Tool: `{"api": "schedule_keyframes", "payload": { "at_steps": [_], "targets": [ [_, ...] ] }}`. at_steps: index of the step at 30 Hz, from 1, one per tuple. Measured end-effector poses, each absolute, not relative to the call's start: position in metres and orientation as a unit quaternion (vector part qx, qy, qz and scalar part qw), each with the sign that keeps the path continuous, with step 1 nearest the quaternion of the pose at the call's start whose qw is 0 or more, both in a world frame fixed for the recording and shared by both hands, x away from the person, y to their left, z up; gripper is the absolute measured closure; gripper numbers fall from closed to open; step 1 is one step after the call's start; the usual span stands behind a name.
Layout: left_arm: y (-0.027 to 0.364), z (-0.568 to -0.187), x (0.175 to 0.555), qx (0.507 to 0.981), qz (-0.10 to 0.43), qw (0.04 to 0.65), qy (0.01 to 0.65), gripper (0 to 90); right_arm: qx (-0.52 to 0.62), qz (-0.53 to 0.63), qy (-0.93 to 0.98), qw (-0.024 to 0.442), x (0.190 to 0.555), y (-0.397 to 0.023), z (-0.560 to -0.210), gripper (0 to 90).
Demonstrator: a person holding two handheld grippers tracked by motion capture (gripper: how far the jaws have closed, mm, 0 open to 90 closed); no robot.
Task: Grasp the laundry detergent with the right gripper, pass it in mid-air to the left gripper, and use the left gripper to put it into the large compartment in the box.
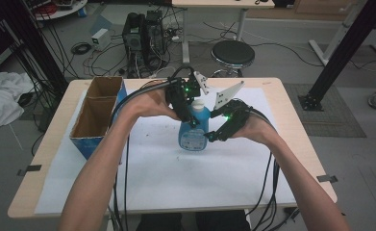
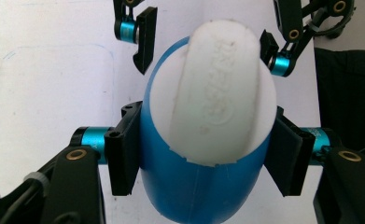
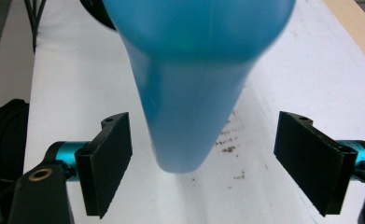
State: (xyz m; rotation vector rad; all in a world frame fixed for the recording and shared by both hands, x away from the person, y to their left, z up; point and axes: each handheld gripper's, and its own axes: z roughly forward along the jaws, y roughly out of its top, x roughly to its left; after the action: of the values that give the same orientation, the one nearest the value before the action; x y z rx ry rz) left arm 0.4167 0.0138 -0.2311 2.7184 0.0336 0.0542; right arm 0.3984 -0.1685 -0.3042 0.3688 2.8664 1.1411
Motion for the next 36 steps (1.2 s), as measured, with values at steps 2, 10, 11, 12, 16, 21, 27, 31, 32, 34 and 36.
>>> {"api": "schedule_keyframes", "payload": {
  "at_steps": [2, 10, 11, 12, 16, 21, 27, 31, 32, 34, 36],
  "targets": [
    [0.015, -0.230, 0.417, 0.978, 0.020, 0.208, 0.015, 36.9, 0.118, 0.364, 0.924, 0.023, 0.400, -0.170, -0.303, 15.0],
    [0.020, -0.224, 0.417, 0.978, 0.024, 0.205, 0.032, 37.0, 0.132, 0.312, 0.939, 0.051, 0.403, -0.176, -0.302, 12.5],
    [0.021, -0.222, 0.417, 0.978, 0.025, 0.204, 0.035, 37.0, 0.130, 0.302, 0.943, 0.062, 0.404, -0.178, -0.302, 12.5],
    [0.022, -0.221, 0.417, 0.978, 0.026, 0.201, 0.038, 37.0, 0.131, 0.298, 0.943, 0.070, 0.405, -0.179, -0.301, 12.5],
    [0.027, -0.212, 0.417, 0.977, 0.027, 0.202, 0.060, 37.0, 0.154, 0.268, 0.946, 0.093, 0.407, -0.185, -0.301, 12.5],
    [0.036, -0.195, 0.419, 0.975, 0.032, 0.201, 0.089, 37.0, 0.170, 0.229, 0.953, 0.102, 0.411, -0.195, -0.296, 12.6],
    [0.052, -0.166, 0.421, 0.973, 0.047, 0.187, 0.127, 37.0, 0.180, 0.217, 0.953, 0.114, 0.413, -0.202, -0.296, 12.6],
    [0.066, -0.144, 0.422, 0.967, 0.053, 0.196, 0.155, 37.0, 0.186, 0.207, 0.953, 0.117, 0.413, -0.206, -0.296, 12.5],
    [0.071, -0.138, 0.422, 0.965, 0.057, 0.197, 0.163, 37.0, 0.185, 0.206, 0.954, 0.114, 0.414, -0.207, -0.296, 12.6],
    [0.079, -0.126, 0.422, 0.962, 0.064, 0.198, 0.179, 37.1, 0.189, 0.203, 0.954, 0.118, 0.413, -0.209, -0.297, 12.6],
    [0.088, -0.113, 0.423, 0.960, 0.070, 0.188, 0.194, 37.1, 0.191, 0.200, 0.953, 0.120, 0.414, -0.212, -0.296, 12.5]
  ]
}}
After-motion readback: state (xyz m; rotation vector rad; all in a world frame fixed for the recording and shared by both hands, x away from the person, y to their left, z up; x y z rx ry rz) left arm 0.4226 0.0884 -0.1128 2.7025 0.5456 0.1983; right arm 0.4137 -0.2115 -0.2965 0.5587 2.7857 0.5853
